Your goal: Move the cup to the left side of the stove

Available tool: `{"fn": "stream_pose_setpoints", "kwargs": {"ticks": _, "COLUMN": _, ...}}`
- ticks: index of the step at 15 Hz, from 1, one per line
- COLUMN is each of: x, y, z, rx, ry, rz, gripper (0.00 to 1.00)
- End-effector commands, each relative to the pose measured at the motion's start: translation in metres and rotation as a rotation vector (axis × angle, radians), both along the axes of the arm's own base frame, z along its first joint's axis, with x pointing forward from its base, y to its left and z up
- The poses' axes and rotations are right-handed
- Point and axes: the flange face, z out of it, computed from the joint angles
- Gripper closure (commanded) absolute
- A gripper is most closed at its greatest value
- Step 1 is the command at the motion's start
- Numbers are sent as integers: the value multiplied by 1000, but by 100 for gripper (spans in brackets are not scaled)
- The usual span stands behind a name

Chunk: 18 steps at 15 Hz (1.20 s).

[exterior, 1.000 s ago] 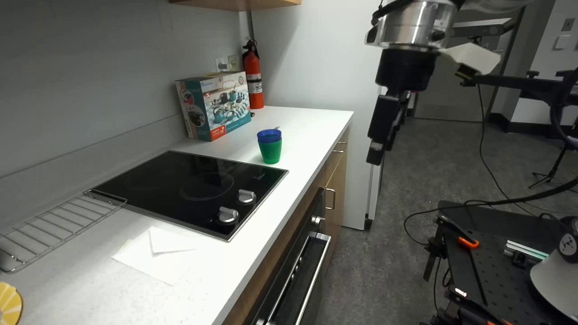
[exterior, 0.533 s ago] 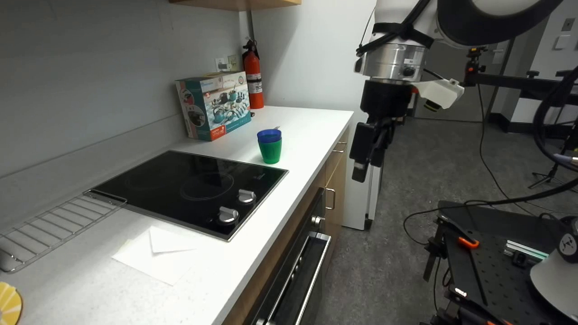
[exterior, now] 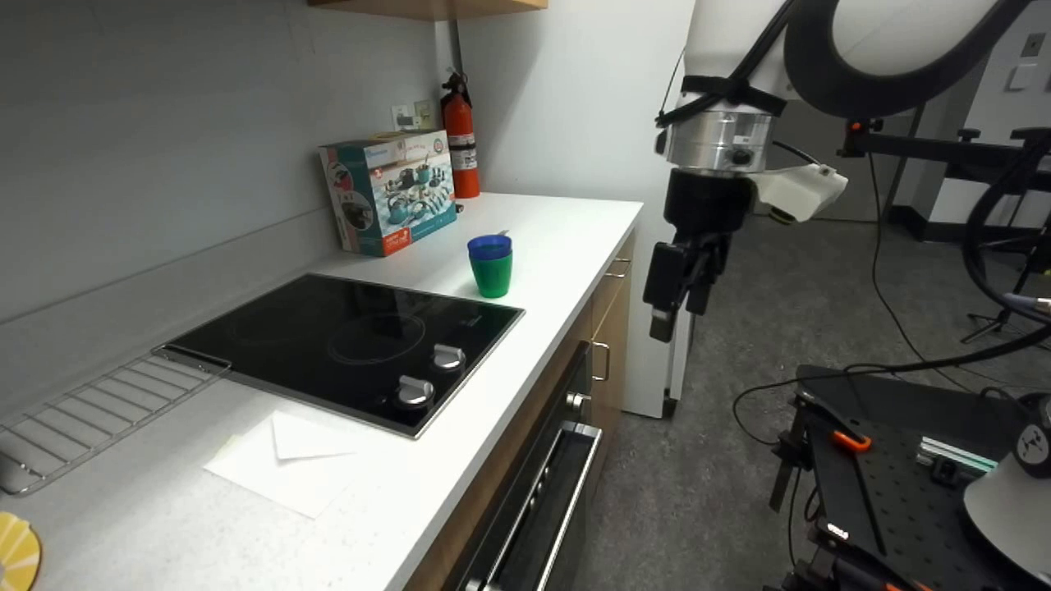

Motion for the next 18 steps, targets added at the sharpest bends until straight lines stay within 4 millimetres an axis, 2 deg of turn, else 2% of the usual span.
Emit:
{"fn": "stream_pose_setpoints", "kwargs": {"ticks": 1, "x": 38, "y": -44, "z": 16, "rx": -21, "ry": -46, "rz": -99, "gripper": 0}}
{"fn": "stream_pose_setpoints", "kwargs": {"ticks": 5, "x": 81, "y": -83, "z": 37, "rx": -44, "ry": -91, "rz": -166, "gripper": 0}}
{"fn": "stream_pose_setpoints", "kwargs": {"ticks": 9, "x": 123, "y": -100, "z": 48, "rx": -63, "ry": -112, "rz": -191, "gripper": 0}}
{"fn": "stream_pose_setpoints", "kwargs": {"ticks": 10, "x": 97, "y": -93, "z": 47, "rx": -48, "ry": -111, "rz": -173, "gripper": 0}}
{"fn": "stream_pose_setpoints", "kwargs": {"ticks": 13, "x": 116, "y": -97, "z": 45, "rx": -49, "ry": -111, "rz": -180, "gripper": 0}}
{"fn": "stream_pose_setpoints", "kwargs": {"ticks": 18, "x": 119, "y": -98, "z": 44, "rx": -49, "ry": -109, "rz": -181, "gripper": 0}}
